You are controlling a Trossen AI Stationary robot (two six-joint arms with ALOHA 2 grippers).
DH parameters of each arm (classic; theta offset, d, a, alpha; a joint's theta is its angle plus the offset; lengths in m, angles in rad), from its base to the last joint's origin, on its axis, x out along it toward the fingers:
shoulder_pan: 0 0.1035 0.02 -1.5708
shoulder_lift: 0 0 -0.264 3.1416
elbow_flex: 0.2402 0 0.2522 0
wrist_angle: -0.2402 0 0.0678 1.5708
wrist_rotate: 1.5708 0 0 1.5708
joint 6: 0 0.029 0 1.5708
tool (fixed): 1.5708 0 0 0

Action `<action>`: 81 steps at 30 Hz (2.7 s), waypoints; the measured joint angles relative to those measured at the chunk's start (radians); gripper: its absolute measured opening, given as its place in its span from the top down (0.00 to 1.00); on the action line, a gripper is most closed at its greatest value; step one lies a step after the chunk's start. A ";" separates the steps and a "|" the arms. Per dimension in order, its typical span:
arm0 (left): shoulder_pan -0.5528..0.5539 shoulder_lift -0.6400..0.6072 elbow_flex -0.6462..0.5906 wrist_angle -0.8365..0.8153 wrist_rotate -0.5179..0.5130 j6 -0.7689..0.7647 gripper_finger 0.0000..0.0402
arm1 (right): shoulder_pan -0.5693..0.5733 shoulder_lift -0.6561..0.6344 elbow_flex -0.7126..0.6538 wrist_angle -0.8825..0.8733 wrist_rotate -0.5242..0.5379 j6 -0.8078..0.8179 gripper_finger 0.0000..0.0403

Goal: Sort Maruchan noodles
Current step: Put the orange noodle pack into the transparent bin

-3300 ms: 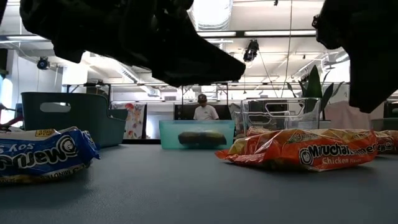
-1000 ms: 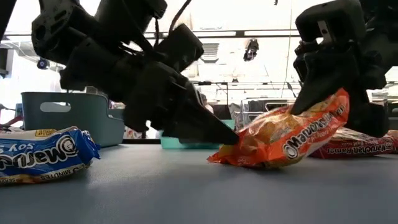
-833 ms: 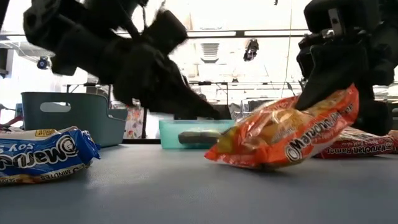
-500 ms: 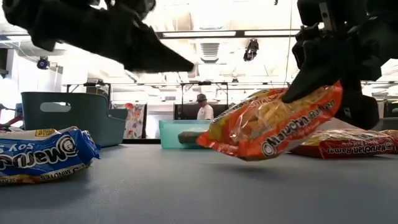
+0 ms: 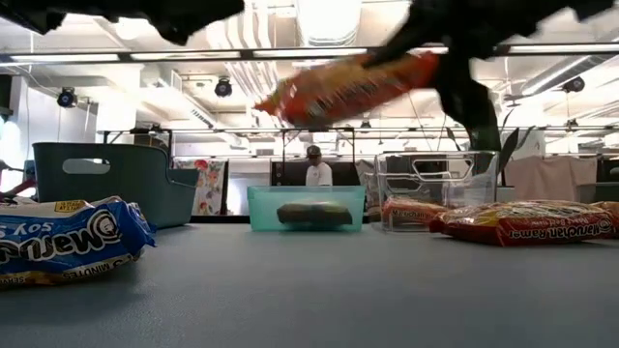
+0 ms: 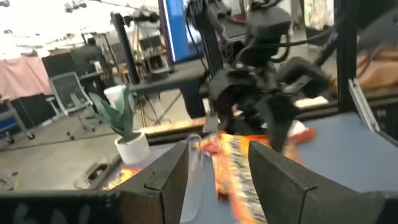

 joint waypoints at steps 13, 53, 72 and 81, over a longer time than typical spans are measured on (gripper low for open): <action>-0.002 -0.171 -0.033 -0.088 0.000 -0.007 0.62 | -0.398 -0.170 0.292 -0.780 0.049 -0.125 0.77; 0.000 -0.202 0.039 -0.152 -0.055 0.134 0.62 | -0.758 -0.050 0.161 -0.734 -0.018 -0.195 0.74; 0.000 -0.202 0.039 -0.152 -0.055 0.132 0.62 | -0.785 -0.066 0.164 -0.750 -0.007 -0.213 0.43; 0.000 -0.202 0.039 -0.152 -0.055 0.132 0.62 | -0.801 -0.067 0.268 -0.912 0.001 -0.242 0.37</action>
